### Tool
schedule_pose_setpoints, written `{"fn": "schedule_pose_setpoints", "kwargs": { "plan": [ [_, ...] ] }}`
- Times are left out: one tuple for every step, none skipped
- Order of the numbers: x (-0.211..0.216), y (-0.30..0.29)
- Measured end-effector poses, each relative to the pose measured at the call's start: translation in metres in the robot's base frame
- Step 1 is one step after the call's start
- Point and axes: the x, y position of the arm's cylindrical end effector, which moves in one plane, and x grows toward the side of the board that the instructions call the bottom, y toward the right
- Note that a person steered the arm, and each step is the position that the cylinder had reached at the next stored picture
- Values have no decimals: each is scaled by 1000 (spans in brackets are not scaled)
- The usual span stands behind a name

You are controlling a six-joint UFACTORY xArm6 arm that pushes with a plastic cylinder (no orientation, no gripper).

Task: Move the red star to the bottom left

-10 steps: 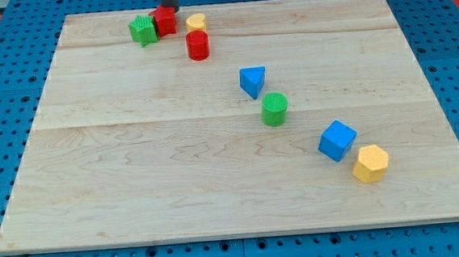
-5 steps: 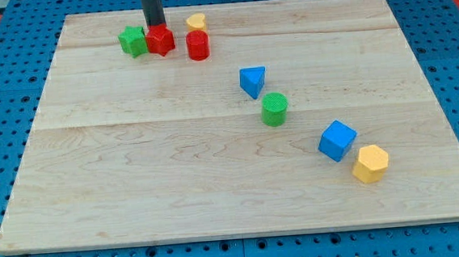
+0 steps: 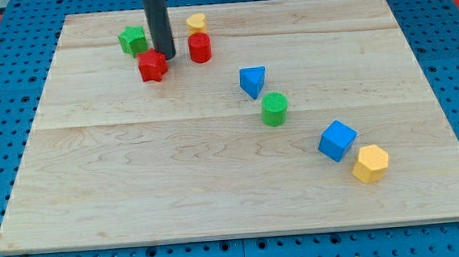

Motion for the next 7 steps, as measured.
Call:
{"fn": "schedule_pose_setpoints", "kwargs": {
  "plan": [
    [15,-19],
    [33,-21],
    [49,-24],
    [55,-47],
    [62,-74],
    [77,-89],
    [97,-92]
  ]
}}
